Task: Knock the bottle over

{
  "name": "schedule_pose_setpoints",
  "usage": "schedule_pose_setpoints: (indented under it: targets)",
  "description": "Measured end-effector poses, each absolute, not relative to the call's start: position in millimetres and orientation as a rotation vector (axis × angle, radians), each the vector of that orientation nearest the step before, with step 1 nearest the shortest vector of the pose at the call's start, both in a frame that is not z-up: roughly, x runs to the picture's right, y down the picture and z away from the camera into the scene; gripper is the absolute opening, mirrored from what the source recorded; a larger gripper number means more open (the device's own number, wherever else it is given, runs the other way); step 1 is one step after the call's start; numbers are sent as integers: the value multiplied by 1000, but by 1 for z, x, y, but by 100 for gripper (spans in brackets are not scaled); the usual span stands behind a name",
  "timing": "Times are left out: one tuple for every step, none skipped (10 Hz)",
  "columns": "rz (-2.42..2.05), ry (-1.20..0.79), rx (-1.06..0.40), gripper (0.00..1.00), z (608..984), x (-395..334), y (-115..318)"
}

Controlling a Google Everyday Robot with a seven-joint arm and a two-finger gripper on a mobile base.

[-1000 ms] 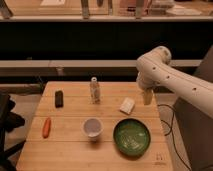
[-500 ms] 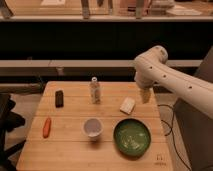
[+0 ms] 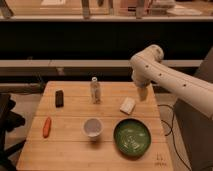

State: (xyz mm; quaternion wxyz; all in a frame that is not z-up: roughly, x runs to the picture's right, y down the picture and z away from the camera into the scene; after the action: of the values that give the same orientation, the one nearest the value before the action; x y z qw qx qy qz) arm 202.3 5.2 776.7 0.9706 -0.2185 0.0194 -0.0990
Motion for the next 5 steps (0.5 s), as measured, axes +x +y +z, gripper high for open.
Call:
schedule_pose_setpoints:
  targets:
    - [-202, 39, -439, 80, 776, 203, 5]
    - [-206, 34, -436, 80, 778, 201, 5]
    - [-209, 31, -435, 80, 781, 200, 3]
    - [-212, 30, -434, 80, 783, 197, 1]
    - [-219, 27, -433, 80, 786, 195, 0]
